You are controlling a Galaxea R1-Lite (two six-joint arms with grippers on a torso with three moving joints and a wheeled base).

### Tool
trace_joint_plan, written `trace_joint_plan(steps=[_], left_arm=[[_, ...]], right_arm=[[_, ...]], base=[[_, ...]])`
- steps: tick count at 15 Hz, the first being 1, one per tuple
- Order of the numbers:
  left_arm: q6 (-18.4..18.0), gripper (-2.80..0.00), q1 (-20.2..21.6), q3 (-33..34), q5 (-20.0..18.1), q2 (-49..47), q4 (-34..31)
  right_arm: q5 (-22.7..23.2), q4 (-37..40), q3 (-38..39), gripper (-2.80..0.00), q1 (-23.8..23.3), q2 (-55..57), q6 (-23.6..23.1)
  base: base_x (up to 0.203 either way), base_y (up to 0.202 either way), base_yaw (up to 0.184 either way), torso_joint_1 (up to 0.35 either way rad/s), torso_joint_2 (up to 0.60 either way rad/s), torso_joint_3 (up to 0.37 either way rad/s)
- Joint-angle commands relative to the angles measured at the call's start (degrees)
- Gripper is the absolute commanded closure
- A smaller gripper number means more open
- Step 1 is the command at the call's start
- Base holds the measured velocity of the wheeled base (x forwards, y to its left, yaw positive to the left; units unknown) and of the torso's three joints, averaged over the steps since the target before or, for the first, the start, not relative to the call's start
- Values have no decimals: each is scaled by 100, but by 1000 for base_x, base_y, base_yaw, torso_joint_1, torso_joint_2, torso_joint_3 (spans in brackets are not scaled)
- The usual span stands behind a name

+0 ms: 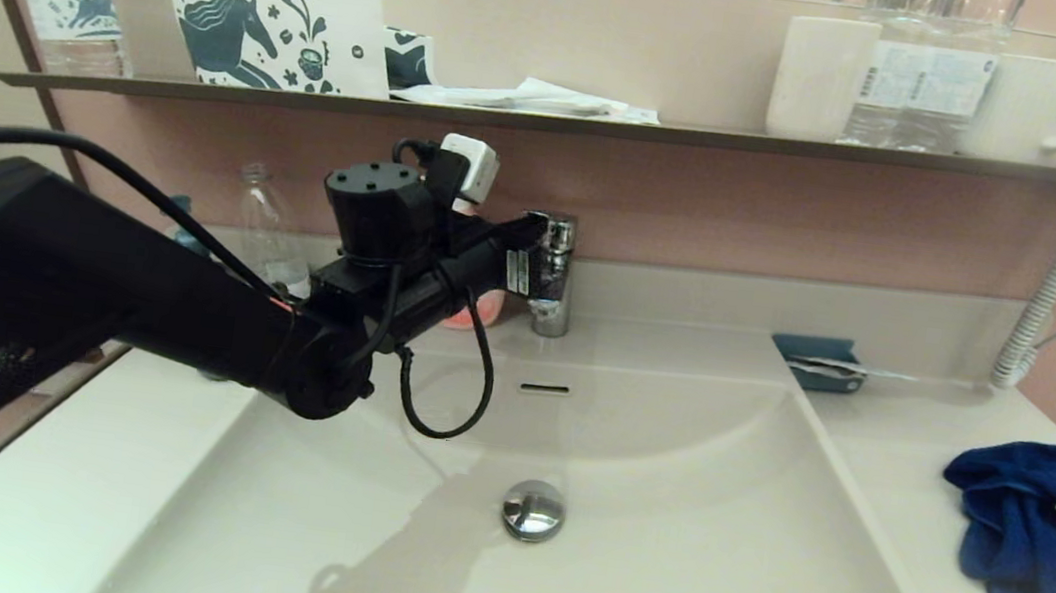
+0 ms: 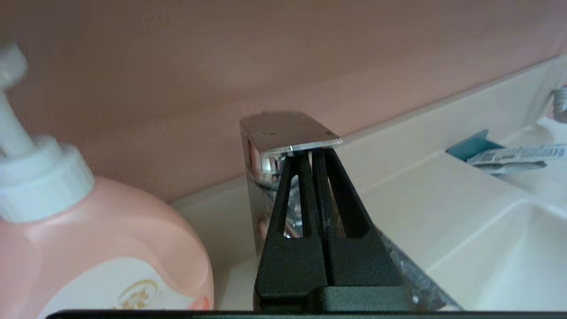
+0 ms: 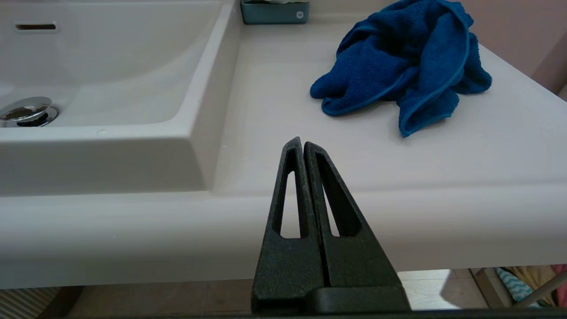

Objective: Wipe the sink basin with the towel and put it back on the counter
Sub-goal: Turn on the faucet, then turn off the faucet

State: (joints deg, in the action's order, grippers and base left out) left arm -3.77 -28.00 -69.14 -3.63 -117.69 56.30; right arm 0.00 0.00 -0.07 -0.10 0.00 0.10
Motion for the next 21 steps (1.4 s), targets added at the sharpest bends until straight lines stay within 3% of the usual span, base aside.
trace_joint_plan(steps=[1,9,12,17,21], left_arm=[[-1,0,-4,-129,-6,54,-48],[-1,0,-6,-640,-32,-17,-542],[-1,0,-18,-518,-25,6,-519],[16,0,-218,270,36,501,-394],[-1,0,-193,-117,32,595,-609]], right_arm=[[0,0,-1,0,1,0,1],[0,0,-1,0,1,0,-1],[0,0,-1,0,1,0,-1],[0,0,-1,0,1,0,7],[0,0,-1,0,1,0,-1]], base=[[0,0,0,0,0,0],[0,0,0,0,0,0],[0,0,0,0,0,0],[0,0,0,0,0,0],[0,0,0,0,0,0]])
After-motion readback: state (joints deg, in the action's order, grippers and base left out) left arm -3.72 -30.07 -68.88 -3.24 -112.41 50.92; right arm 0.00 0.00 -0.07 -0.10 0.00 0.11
